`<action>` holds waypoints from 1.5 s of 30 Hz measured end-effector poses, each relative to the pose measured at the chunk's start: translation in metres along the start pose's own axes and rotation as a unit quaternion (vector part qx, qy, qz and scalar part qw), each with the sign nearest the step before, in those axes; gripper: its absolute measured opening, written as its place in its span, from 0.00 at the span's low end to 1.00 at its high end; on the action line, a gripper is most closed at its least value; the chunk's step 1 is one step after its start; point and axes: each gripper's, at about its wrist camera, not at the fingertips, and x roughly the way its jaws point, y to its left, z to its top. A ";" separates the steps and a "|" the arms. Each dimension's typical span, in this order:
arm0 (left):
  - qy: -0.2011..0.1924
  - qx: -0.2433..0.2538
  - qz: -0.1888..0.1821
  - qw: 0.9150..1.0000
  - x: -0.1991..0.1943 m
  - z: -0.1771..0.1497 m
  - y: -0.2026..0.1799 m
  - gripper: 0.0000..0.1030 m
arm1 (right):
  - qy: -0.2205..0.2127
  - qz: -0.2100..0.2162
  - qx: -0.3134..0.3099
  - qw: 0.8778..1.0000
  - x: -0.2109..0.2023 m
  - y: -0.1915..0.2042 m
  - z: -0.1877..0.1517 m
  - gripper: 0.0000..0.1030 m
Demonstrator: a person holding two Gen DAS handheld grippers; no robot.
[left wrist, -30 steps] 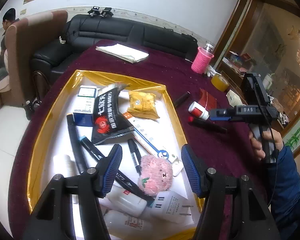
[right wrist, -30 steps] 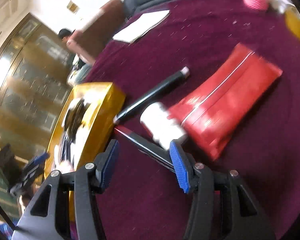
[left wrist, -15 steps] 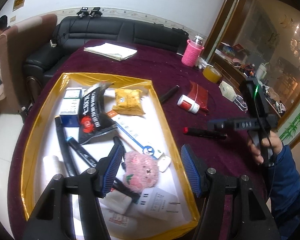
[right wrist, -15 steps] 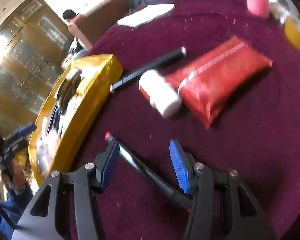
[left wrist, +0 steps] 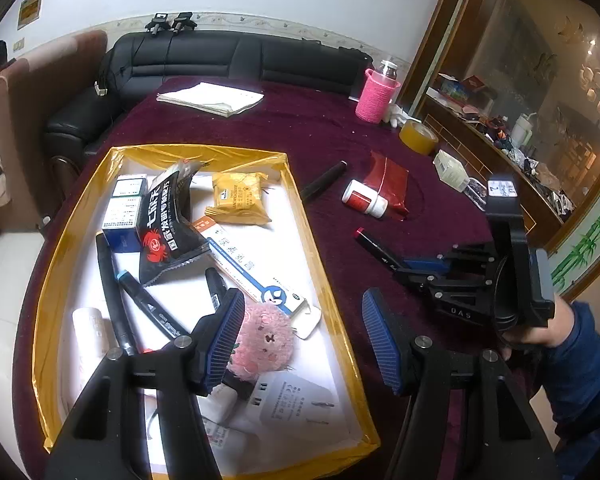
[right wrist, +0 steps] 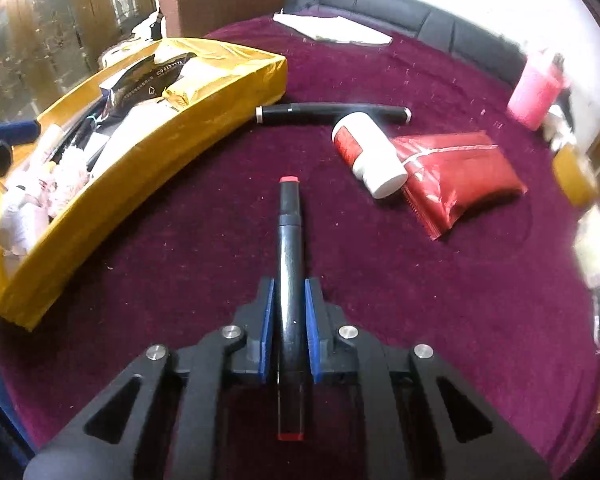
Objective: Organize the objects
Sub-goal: 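Grasp the white round jar with the left gripper while the right holds the marker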
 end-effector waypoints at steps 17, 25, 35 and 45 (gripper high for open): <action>0.089 -0.206 -0.127 0.966 0.089 0.089 -0.060 0.54 | -0.215 0.122 0.313 0.917 -0.045 -0.153 -0.013 0.12; 0.122 -0.311 -0.084 0.939 0.180 0.097 -0.049 0.43 | -0.263 0.109 0.292 0.913 -0.077 -0.149 -0.021 0.12; 0.099 -0.334 -0.004 0.937 0.215 0.093 -0.043 0.39 | -0.277 0.140 0.298 0.903 -0.087 -0.150 -0.028 0.12; 0.088 -0.228 0.011 0.970 0.216 0.104 -0.047 0.30 | -0.272 0.153 0.306 0.900 -0.083 -0.151 -0.029 0.12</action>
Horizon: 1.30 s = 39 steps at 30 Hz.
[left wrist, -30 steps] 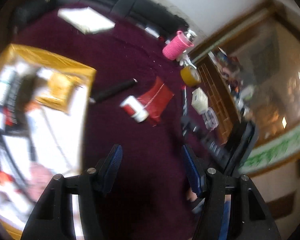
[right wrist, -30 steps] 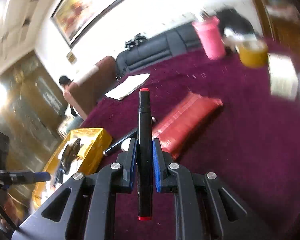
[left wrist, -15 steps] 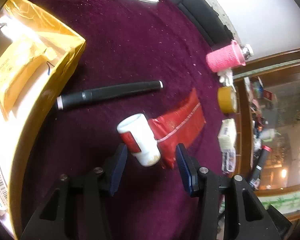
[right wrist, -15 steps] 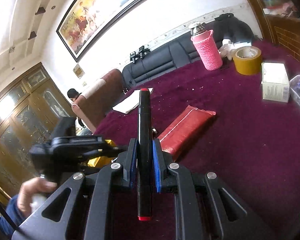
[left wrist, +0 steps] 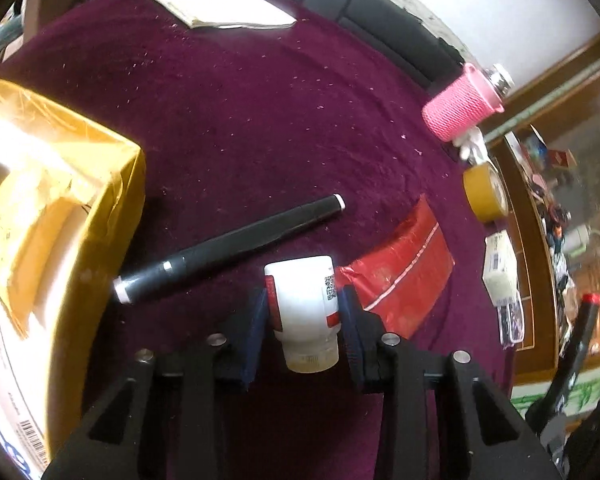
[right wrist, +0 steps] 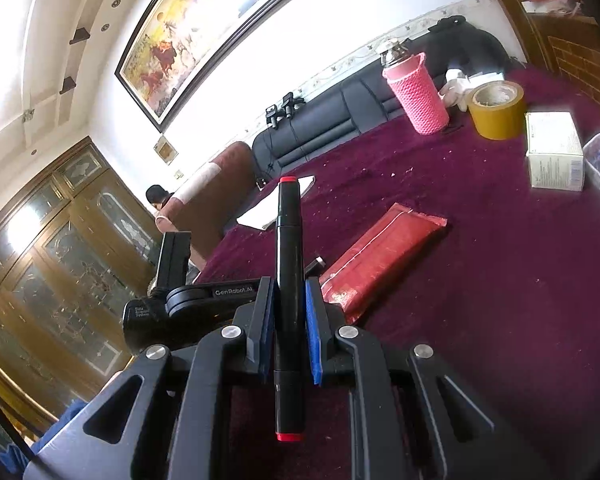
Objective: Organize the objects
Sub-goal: 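Grasp the white round jar with the left gripper while the right holds the marker, then carry the jar and marker over the tray with both grippers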
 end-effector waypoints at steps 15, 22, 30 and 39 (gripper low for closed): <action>-0.025 0.089 -0.016 0.996 -0.045 -0.050 -0.007 0.28 | 0.011 -0.013 -0.013 1.000 0.007 0.002 -0.005 0.12; -0.052 0.109 -0.036 0.992 -0.076 -0.073 -0.001 0.29 | 0.012 -0.016 -0.023 1.000 0.009 0.005 -0.006 0.12; -0.104 0.135 -0.042 0.984 -0.121 -0.090 0.015 0.29 | 0.031 -0.029 -0.045 0.998 0.021 0.010 -0.013 0.12; -0.188 0.171 -0.008 0.967 -0.168 -0.100 0.041 0.29 | 0.054 -0.045 -0.030 0.997 0.036 0.006 -0.022 0.12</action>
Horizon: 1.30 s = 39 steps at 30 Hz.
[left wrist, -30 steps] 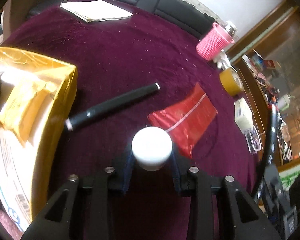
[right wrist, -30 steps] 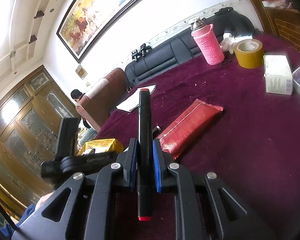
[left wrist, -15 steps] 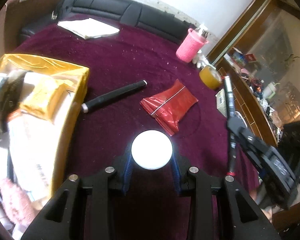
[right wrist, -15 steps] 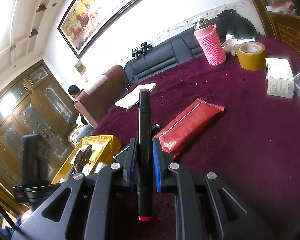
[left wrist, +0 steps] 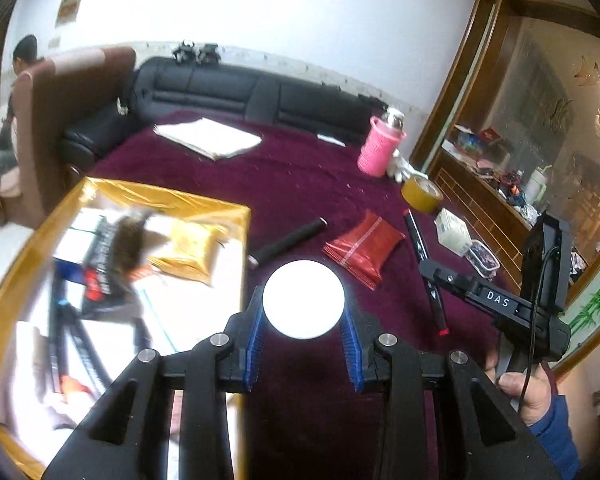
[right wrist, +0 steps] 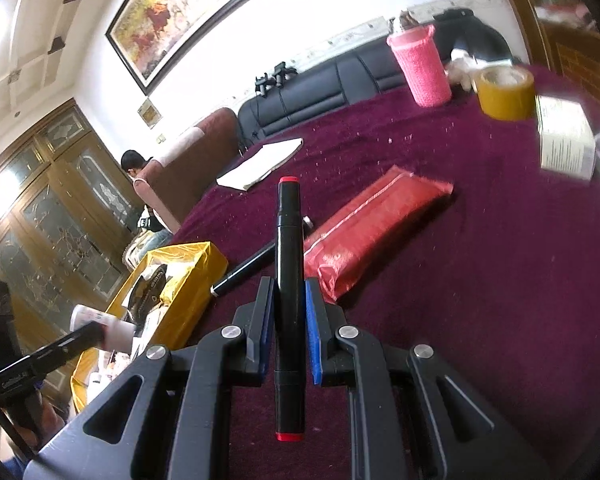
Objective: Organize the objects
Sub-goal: 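Carry the jar and marker over the tray with both grippers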
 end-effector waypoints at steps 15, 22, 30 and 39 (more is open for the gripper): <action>-0.043 -0.011 0.055 0.997 -0.037 -0.016 0.066 0.29 | 0.047 0.071 -0.034 0.996 0.024 0.108 -0.032 0.12; -0.044 -0.031 0.072 0.996 -0.043 -0.024 0.095 0.29 | 0.078 0.096 -0.046 0.991 0.048 0.144 -0.046 0.12; -0.031 -0.043 0.085 0.995 -0.038 -0.032 0.119 0.29 | 0.104 0.100 -0.065 0.987 0.079 0.174 -0.054 0.12; -0.020 -0.061 0.091 0.994 -0.032 -0.037 0.138 0.29 | 0.130 0.086 -0.065 0.986 0.113 0.184 -0.057 0.12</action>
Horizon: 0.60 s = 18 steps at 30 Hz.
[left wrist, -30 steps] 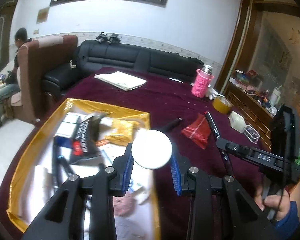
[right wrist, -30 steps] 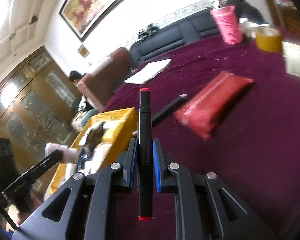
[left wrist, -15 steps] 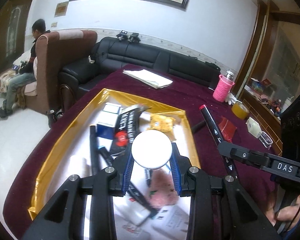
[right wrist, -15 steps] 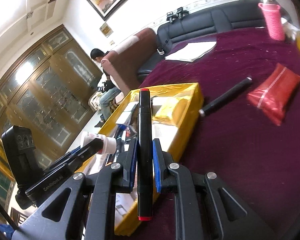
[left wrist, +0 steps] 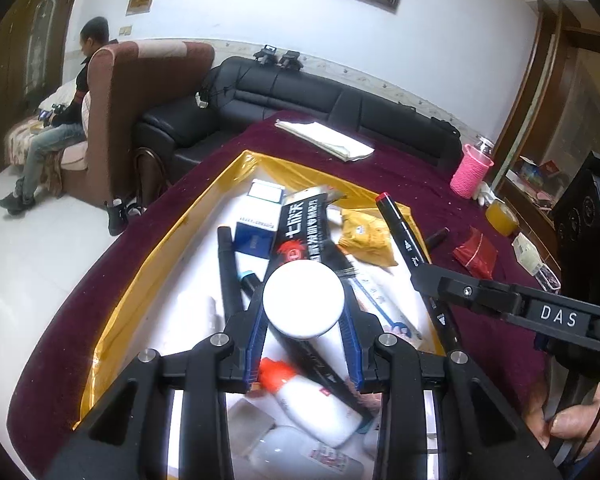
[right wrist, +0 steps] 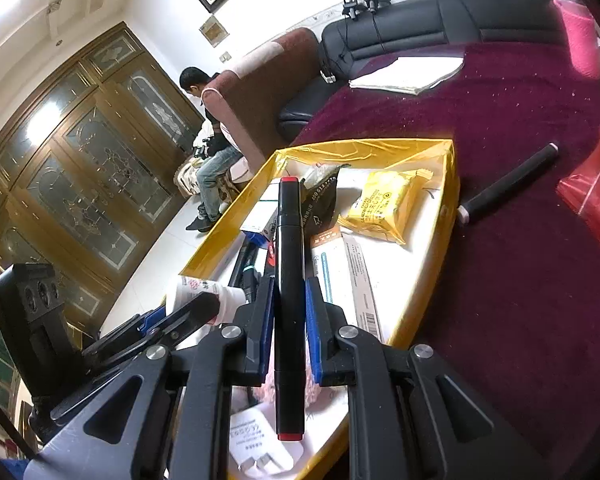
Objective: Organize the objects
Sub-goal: 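Carry the jar and marker over the tray with both grippers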
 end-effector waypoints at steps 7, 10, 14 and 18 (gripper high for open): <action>0.012 -0.011 -0.004 1.000 0.011 -0.002 0.008 0.29 | 0.009 -0.006 0.004 1.000 0.012 -0.002 0.004 0.12; 0.014 -0.011 -0.005 1.000 0.013 -0.001 0.007 0.29 | 0.013 -0.018 0.009 1.000 0.018 -0.003 0.006 0.12; 0.018 -0.006 -0.006 1.000 0.016 0.001 0.003 0.29 | 0.022 -0.031 0.017 0.999 0.025 -0.004 0.010 0.12; 0.028 -0.003 -0.006 1.000 0.017 0.005 0.001 0.29 | 0.035 -0.043 0.026 0.998 0.034 -0.007 0.014 0.12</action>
